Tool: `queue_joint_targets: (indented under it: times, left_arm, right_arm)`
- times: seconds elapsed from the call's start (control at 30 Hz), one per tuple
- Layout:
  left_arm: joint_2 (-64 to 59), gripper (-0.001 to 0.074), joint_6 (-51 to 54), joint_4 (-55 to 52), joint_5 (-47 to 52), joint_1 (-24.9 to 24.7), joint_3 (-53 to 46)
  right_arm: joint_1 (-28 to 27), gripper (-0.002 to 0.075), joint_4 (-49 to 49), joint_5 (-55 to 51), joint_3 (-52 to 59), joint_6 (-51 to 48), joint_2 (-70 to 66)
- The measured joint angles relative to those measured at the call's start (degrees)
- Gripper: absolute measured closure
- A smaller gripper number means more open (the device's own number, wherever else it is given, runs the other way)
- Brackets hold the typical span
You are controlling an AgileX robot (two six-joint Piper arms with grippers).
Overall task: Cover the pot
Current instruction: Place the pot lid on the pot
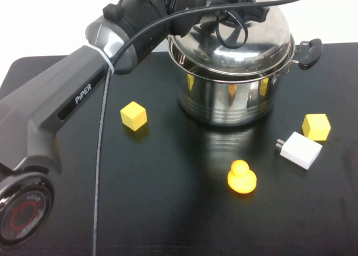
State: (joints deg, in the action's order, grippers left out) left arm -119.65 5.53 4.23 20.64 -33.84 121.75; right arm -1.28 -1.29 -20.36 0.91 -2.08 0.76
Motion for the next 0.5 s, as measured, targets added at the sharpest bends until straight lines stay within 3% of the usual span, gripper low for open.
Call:
queue_joint_targets:
  times: [0.5]
  left_arm:
    - [-1.74,0.0402,-6.93,0.0,0.61,0.61,0.0]
  right_arm:
    - [0.0,0.0728,0.0,0.0,0.0,0.0,0.0]
